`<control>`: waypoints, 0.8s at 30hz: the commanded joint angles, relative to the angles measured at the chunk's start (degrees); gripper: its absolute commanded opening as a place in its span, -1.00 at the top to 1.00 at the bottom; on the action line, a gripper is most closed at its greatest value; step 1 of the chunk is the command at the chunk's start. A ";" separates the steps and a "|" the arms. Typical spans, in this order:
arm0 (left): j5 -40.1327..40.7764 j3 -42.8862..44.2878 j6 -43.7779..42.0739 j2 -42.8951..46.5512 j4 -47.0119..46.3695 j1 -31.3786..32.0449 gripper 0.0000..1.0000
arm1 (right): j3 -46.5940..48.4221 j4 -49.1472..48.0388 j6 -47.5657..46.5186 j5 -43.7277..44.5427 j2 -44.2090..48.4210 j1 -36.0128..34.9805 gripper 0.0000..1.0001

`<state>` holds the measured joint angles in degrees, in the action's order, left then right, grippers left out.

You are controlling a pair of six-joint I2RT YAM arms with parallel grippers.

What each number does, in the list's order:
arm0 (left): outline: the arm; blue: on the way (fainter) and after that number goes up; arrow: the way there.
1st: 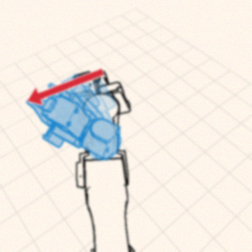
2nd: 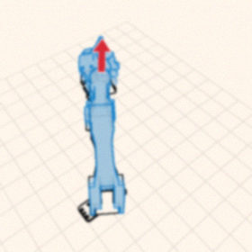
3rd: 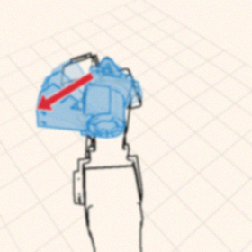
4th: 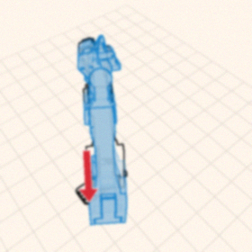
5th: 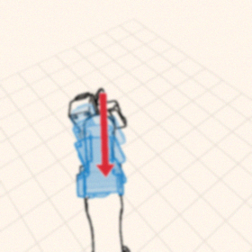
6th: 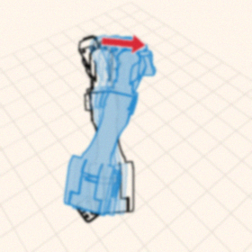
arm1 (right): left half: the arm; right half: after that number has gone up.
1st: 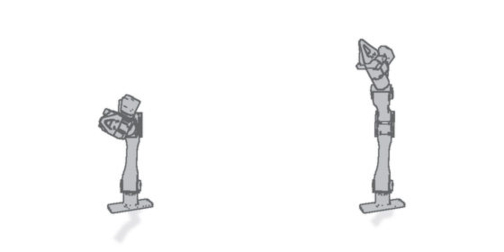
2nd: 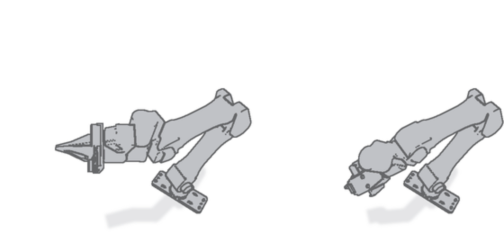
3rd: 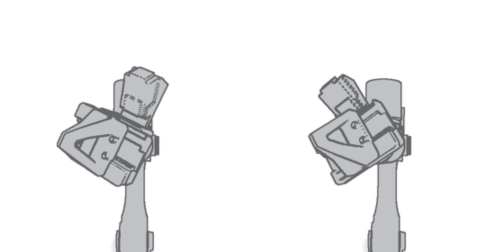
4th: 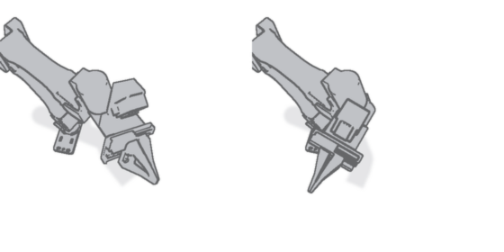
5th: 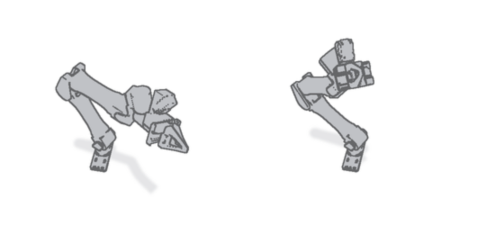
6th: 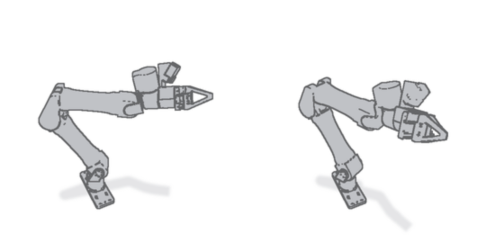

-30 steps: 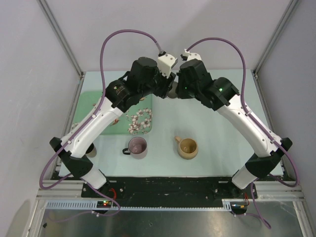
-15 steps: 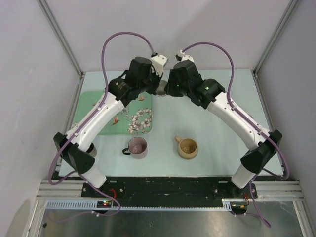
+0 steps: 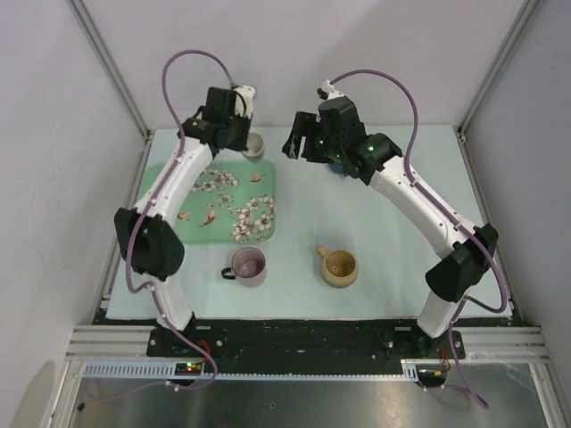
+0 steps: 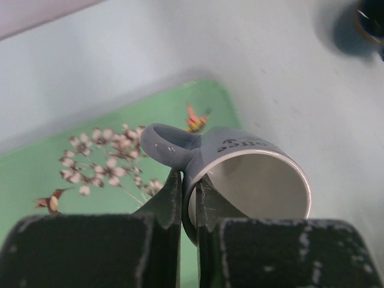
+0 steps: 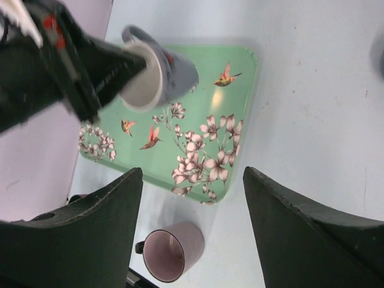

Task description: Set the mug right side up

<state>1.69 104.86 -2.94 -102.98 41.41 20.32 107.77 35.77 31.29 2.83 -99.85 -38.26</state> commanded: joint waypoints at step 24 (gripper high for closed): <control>-3.74 37.82 10.33 -39.92 -7.33 -26.42 1.00 | -2.67 14.34 -2.61 4.24 2.05 2.21 -0.50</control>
<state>0.82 140.33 4.60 -142.69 37.80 -3.86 102.13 47.53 29.45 5.02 -98.02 -35.51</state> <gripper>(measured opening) 0.080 0.750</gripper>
